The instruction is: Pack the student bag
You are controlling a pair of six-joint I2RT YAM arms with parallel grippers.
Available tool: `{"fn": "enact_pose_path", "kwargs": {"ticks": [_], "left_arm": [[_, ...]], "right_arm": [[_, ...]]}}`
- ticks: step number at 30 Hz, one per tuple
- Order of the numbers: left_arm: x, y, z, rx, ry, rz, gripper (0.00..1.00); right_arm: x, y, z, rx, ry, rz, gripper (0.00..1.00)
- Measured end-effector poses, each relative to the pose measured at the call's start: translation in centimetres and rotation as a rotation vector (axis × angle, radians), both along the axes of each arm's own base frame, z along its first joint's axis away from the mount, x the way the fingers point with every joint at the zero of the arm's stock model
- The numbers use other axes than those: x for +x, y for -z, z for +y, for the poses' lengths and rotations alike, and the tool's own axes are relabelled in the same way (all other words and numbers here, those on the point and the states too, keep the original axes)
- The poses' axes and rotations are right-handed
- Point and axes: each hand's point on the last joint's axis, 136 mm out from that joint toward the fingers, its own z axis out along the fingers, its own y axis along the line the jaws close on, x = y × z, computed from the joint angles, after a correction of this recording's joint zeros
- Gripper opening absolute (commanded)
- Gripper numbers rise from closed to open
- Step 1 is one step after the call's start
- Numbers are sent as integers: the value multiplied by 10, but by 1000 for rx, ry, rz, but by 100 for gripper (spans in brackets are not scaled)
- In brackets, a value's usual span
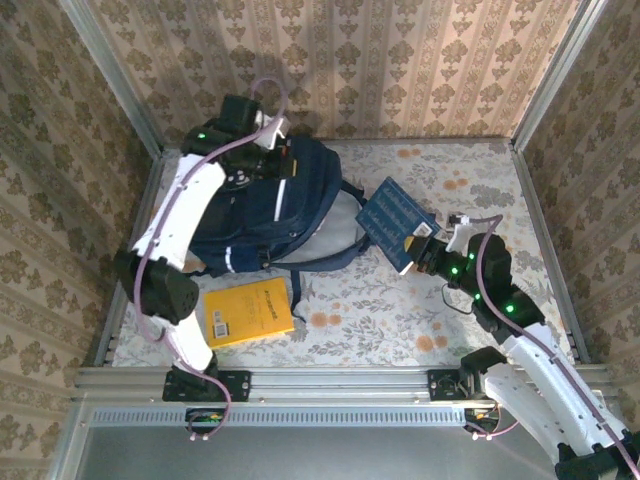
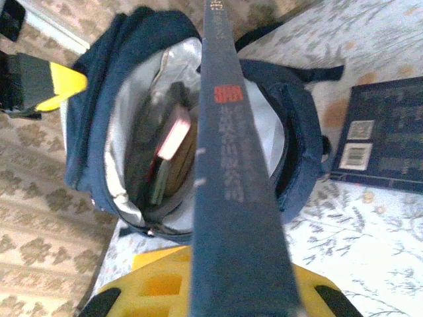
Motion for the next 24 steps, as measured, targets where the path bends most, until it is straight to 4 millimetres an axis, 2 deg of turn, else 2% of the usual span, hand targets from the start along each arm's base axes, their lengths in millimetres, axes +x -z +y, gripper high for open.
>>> {"fn": "enact_pose_path", "kwargs": {"ticks": [3,7,15,20,24], "left_arm": [[-13,-21,10,-58,11,-18,0],[-23,-33,12,-143,46,-4,0],[-33,-48,-8,-301,136,34,0],[-40,-64,-22,-398,202,37,0],[-50,-73,-34,-443,266,42,0]], "right_arm": [[-3,3,12,28,-70,43,0],[-10,12,29,88,-162,129,0],[-22,21,59,163,-305,238,0],[-20,24,77,209,-335,310,0],[-15,9,97,224,-361,324,0]]}}
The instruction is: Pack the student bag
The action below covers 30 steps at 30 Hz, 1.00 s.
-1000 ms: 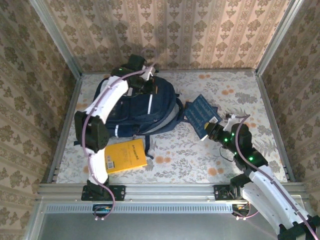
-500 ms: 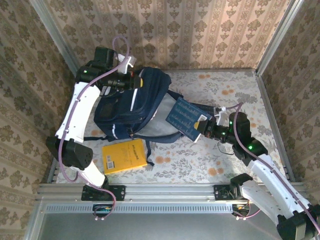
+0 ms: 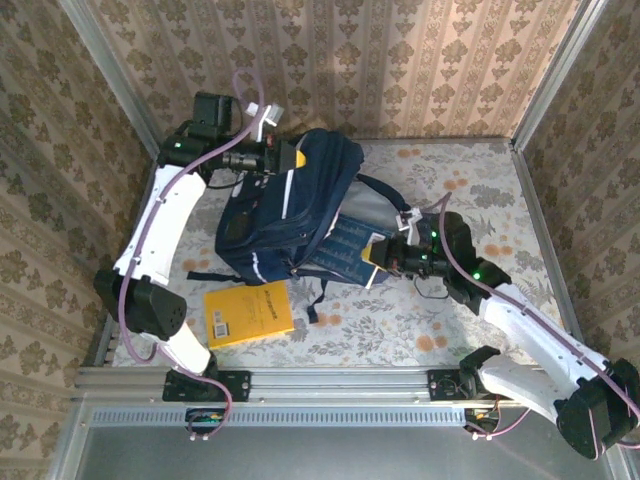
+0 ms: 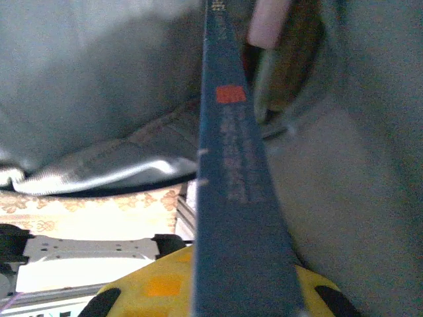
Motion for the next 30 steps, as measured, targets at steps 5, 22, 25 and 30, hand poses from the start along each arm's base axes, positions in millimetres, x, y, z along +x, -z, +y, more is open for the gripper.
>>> {"fn": "enact_pose_path", "kwargs": {"ticks": [5,22,25,30], "left_arm": [[-18,-9,-14,-52,95,0,0],[-49,-13,-17,-124,198,-60,0],[-48,-14,-17,-127,197,-68,0],[-48,-15,-18,-129,202,-75,0]], "right_arm": [[9,-39,19,42,-7,-64,0],[35,10,17,-176,214,1,0],[40,20,14,-210,245,13,0],[46,34,17,-237,250,37,0]]}}
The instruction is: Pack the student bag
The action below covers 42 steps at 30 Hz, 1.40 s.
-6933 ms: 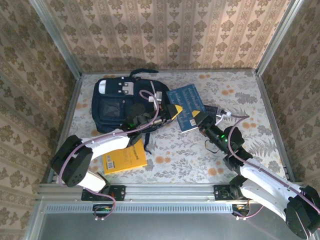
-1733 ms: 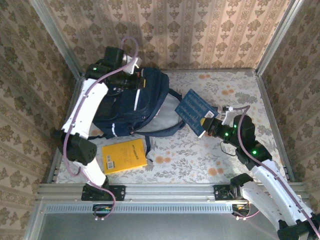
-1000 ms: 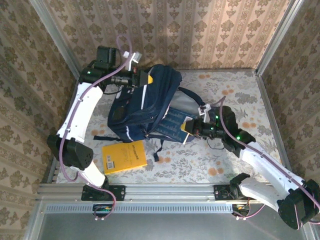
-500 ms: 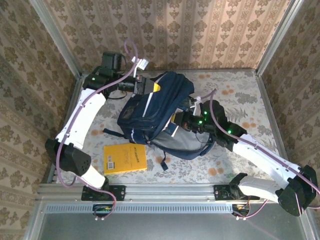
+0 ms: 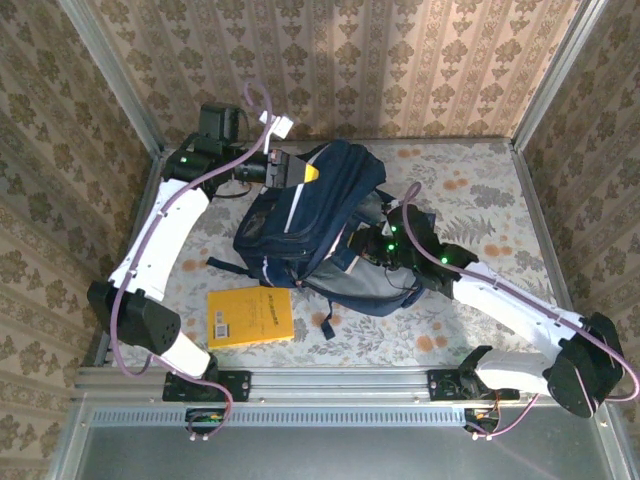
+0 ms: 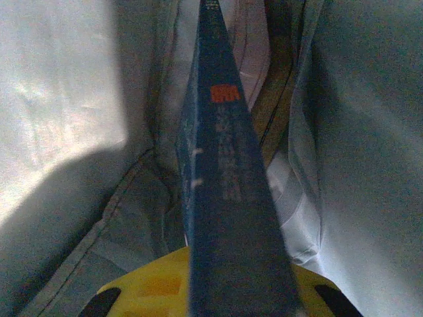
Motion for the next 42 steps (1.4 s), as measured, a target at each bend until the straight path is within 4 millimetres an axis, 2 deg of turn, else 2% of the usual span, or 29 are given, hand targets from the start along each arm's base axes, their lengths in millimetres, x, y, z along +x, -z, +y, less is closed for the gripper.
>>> {"fn": "enact_pose_path", "kwargs": {"ticks": [4,10,12,15,18,21,24,26,30,33,35,38,42], "left_arm": [[0,1,-2,-2,4,-6,0],[-3,4,-6,-2,17,-7,0],[-1,4,-7,-7,15,-8,0],[4,3,-6,-21,5,4,0],[11,3,-6,-34,-5,18,0],[22,6,-6,-39,-18,31,0],[35,11,-3,-40,-45,51,0],[42,13,1,-40,-67,53,0],[58,17,13,-36,-127,52,0],[71,24,22,-21,-184,48,0],[78,28,27,-5,-222,48,0],[96,39,35,38,-309,51,0],[132,68,48,112,-434,82,0]], "right_arm": [[7,-1,9,13,-2,18,0],[32,-18,40,49,7,17,2],[43,-14,51,67,33,22,7],[59,6,63,78,76,33,14],[78,27,76,93,111,27,27],[98,37,94,117,106,14,42],[102,30,102,126,70,-36,64],[101,15,102,119,39,-99,71],[82,-26,85,96,-11,-242,71],[62,-65,64,86,-27,-368,70],[52,-79,49,75,-19,-427,69],[44,-82,18,46,17,-468,65],[47,-58,-34,-14,113,-423,59]]}}
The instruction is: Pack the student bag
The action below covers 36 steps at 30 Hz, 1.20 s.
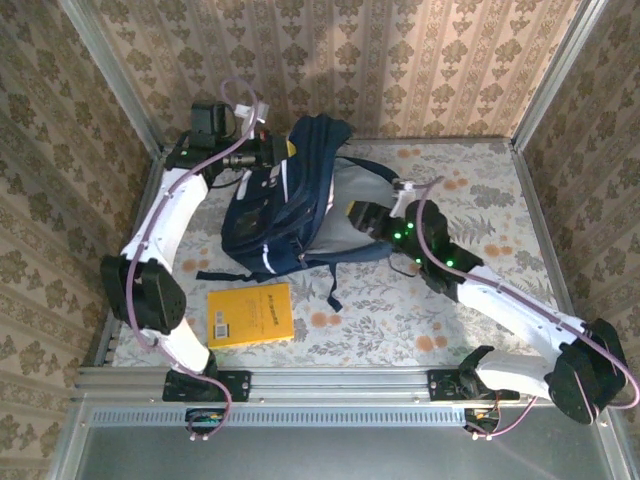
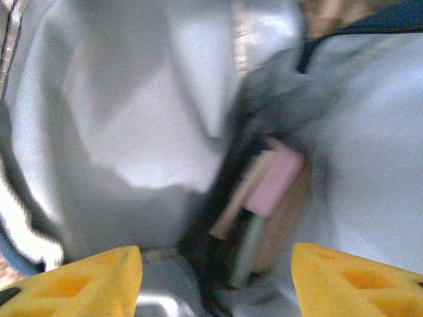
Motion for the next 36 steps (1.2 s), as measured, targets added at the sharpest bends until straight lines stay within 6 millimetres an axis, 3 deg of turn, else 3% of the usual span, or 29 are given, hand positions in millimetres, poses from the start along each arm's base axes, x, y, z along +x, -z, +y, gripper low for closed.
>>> {"fn": "enact_pose_path", "kwargs": {"ticks": [3,5,9,13,15,24,26,31,33,36], "left_arm": [[26,29,5,63,-77,35,0],[39,50,8,102,-119,61,2],[64,98,18,184,-205,139,36],[65,118,24,225,-262,189,54],[54,115,22,227,-271,182,57],[-48,67,2,162,-246,66,60],[-64,71,3,153,-251,62,60],[-88,110,-3,164,-242,131,60],[-94,119,-6,159,-231,162,60],[-96,116,-14,129,-207,169,61]], "right_arm": [[6,21,-34,-60,82,63,56],[7,31,-46,-100,106,91,54],[11,56,-68,-188,153,180,51],[30,82,-91,-261,205,294,55],[41,95,-98,-302,215,350,59],[119,133,-118,-501,243,486,67],[144,140,-125,-528,247,507,67],[197,175,-151,-572,248,601,69],[203,193,-158,-580,239,644,69],[191,225,-168,-581,214,745,70]]}}
